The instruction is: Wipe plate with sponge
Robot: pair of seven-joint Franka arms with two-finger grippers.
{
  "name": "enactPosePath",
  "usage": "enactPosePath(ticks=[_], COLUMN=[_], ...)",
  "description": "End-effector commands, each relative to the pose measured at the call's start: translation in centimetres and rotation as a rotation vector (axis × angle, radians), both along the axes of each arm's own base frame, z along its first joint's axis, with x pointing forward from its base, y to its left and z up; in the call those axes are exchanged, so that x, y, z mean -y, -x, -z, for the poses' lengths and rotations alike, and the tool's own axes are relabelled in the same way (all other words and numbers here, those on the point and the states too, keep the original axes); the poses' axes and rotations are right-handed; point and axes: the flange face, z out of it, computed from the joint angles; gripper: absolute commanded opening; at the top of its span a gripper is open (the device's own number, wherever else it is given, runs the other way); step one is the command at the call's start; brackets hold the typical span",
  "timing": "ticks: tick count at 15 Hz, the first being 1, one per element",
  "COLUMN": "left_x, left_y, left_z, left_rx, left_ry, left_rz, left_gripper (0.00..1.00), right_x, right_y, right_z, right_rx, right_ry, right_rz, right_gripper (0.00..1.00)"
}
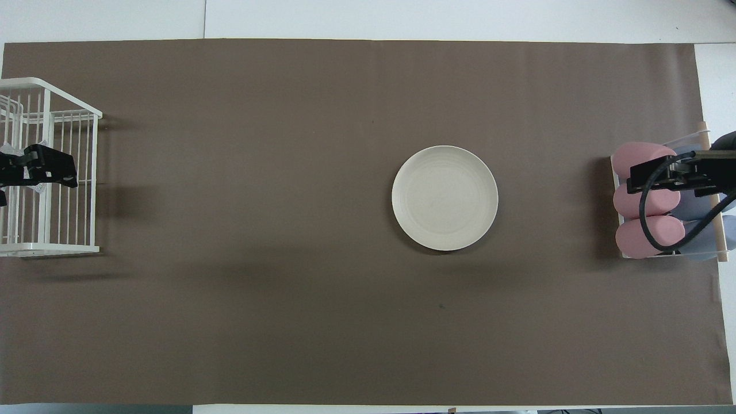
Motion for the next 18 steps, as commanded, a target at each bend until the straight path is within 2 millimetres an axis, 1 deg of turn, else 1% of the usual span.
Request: enactPosePath(ticks=[1, 2, 3, 4, 5, 6, 7, 8, 9, 10, 12, 14, 15, 16, 17, 18], left_x=[0.8, 0.4, 0.7, 1.4, 1.1, 0.6, 0.1, -0.1, -0.5, -0.8, -0.9, -1.2, -1.2, -1.3, -1.4, -1.6], left_y=[-1.3, -1.7, -2.4, -3.3, -4.1, -4.6, -4.9, -5.2, -5.6, -5.8, -6.0, -5.9, -6.0, -5.9, -5.7, -5.6], left_z=[4.9, 6.4, 9.0, 11.2, 13.0, 13.7, 15.3, 16.8, 17.9, 18.6, 18.9, 18.9, 18.9, 19.1, 19.3, 19.6], left_rx=[-0.005, -0.014, -0.030, -0.018, -0.013, -0.011, -0.025, -0.023, 0.000, 0.015, 0.026, 0.028, 0.033, 0.033, 0.032, 0.028], left_ry=[-0.179, -0.262, -0.361, -0.444, -0.516, -0.587, -0.666, -0.739, -0.782, -0.804, -0.809, -0.807, -0.807, -0.807, -0.806, -0.805], left_rz=[0.053, 0.078, 0.099, 0.093, 0.086, 0.110, 0.144, 0.174, 0.163, 0.156, 0.166, 0.157, 0.152, 0.147, 0.144, 0.143], left_gripper=[1.00, 1.00, 1.00, 1.00, 1.00, 1.00, 1.00, 1.00, 1.00, 1.00, 1.00, 1.00, 0.91, 0.70, 0.50, 0.28], right_x=[-2.3, -2.8, -3.7, -4.8, -5.8, -7.8, -9.5, -10.7, -11.9, -12.7, -15.5, -17.0, -18.5, -19.7, -21.1, -23.1], right_y=[0.1, 0.0, 0.1, 0.2, 0.3, 0.4, 0.2, 0.0, 0.0, -0.1, -0.1, -0.1, 0.1, 0.0, -0.7, -1.5], right_z=[-0.1, -0.3, -0.4, -0.3, -0.3, -0.3, -0.3, -0.1, 0.5, 0.6, 1.4, 2.0, 2.2, 1.7, 1.5, 1.0], right_rx=[0.021, 0.027, 0.033, 0.032, 0.036, 0.052, 0.082, 0.098, 0.107, 0.119, 0.086, 0.030, 0.020, 0.020, 0.018, 0.018], right_ry=[0.008, 0.010, 0.013, 0.016, 0.016, 0.010, -0.004, -0.019, -0.033, -0.047, -0.071, -0.094, -0.093, -0.095, -0.090, -0.085], right_rz=[0.100, 0.152, 0.192, 0.256, 0.341, 0.414, 0.476, 0.546, 0.614, 0.687, 0.799, 0.880, 0.906, 0.945, 0.983, 1.009], right_gripper=[1.00, 1.00, 1.00, 1.00, 1.00, 1.00, 1.00, 1.00, 1.00, 1.00, 1.00, 1.00, 1.00, 1.00, 1.00, 1.00])
